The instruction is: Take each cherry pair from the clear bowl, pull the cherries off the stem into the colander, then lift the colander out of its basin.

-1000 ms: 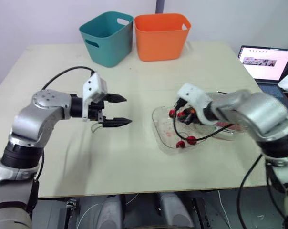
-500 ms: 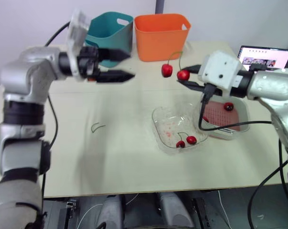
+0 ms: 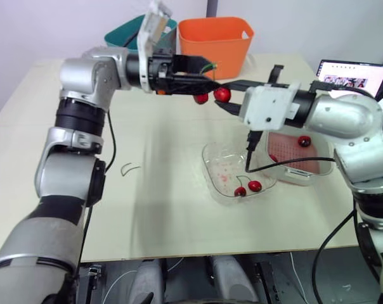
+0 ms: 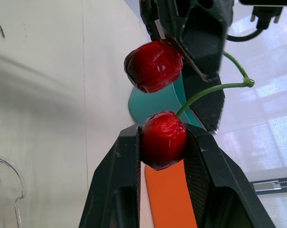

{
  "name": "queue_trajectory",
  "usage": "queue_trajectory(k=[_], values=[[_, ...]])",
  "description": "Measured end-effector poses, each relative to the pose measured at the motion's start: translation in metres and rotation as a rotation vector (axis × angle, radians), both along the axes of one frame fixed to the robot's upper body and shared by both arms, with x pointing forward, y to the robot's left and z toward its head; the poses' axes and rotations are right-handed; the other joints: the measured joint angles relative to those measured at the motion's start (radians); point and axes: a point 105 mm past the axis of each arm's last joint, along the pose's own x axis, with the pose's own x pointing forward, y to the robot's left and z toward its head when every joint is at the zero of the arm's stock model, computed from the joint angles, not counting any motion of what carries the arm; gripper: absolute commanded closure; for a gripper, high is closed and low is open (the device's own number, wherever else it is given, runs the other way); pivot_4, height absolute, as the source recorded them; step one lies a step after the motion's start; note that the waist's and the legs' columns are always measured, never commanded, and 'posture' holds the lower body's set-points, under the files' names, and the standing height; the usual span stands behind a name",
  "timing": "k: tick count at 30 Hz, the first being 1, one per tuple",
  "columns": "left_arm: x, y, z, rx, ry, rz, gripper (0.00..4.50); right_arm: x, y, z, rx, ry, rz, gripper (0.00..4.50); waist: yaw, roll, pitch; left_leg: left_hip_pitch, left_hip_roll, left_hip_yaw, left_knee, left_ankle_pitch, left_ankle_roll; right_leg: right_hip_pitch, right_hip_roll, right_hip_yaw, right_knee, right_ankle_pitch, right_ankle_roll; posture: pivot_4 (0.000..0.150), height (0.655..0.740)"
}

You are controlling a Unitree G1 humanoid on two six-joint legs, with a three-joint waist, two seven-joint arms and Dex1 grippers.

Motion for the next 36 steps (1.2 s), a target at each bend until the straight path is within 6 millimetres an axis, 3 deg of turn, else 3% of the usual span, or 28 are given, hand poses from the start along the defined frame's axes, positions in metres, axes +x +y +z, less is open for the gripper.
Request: queue_trajectory(k=[10, 13, 24, 28, 30, 32, 36], values=[[-0.004, -0.008, 0.007, -0.029, 0.025, -0.037, 0.00, 0.002, 0.000, -0.004, -0.016, 0.001, -0.013, 3.49, -0.001, 0.000, 0.000, 0.003, 0.000, 0.000, 0.000, 0.000, 0.000, 0.000, 0.000, 0.000, 0.007, 0.000, 0.000, 0.150, 0.7400], [-0.004, -0.009, 0.007, -0.034, 0.033, -0.037, 0.58, 0.002, 0.000, -0.004, -0.019, -0.002, -0.019, 3.51, -0.001, 0.000, 0.000, 0.003, 0.000, 0.000, 0.001, 0.000, 0.000, 0.000, 0.000, 0.000, 0.007, 0.000, 0.000, 0.150, 0.7400], [0.002, -0.009, 0.003, -0.030, 0.066, -0.008, 4.46, 0.004, -0.001, -0.004, -0.025, -0.006, -0.032, 3.51, -0.001, 0.000, 0.000, 0.003, 0.000, 0.000, 0.001, 0.000, 0.000, 0.000, 0.000, 0.001, 0.007, 0.000, 0.000, 0.150, 0.7400], [0.003, -0.009, 0.002, -0.029, 0.070, -0.002, 4.46, 0.004, -0.001, -0.004, -0.028, -0.004, -0.033, 3.51, -0.001, 0.000, 0.000, 0.003, 0.000, 0.000, 0.001, 0.000, 0.000, 0.000, 0.000, 0.001, 0.007, 0.000, 0.000, 0.150, 0.7400], [0.003, -0.009, 0.002, -0.030, 0.071, -0.003, 4.50, 0.004, -0.001, -0.005, -0.030, -0.001, -0.033, 2.84, -0.001, 0.000, 0.000, 0.003, 0.000, 0.000, 0.001, 0.000, 0.000, 0.000, 0.000, 0.001, 0.007, 0.000, 0.000, 0.150, 0.7400], [0.002, -0.008, 0.003, -0.036, 0.070, -0.002, 4.50, 0.004, -0.002, -0.005, -0.028, 0.010, -0.038, 2.46, -0.001, 0.000, 0.000, 0.003, 0.000, 0.000, 0.001, 0.000, 0.000, 0.000, 0.000, 0.001, 0.007, 0.000, 0.000, 0.150, 0.7400], [0.002, -0.004, 0.006, -0.054, 0.057, 0.002, 4.50, 0.005, -0.013, -0.012, 0.044, 0.151, -0.063, 0.99, 0.000, 0.000, 0.000, 0.003, 0.000, 0.000, 0.001, 0.000, 0.000, 0.000, 0.000, 0.001, 0.007, 0.000, 0.000, 0.150, 0.7400]])
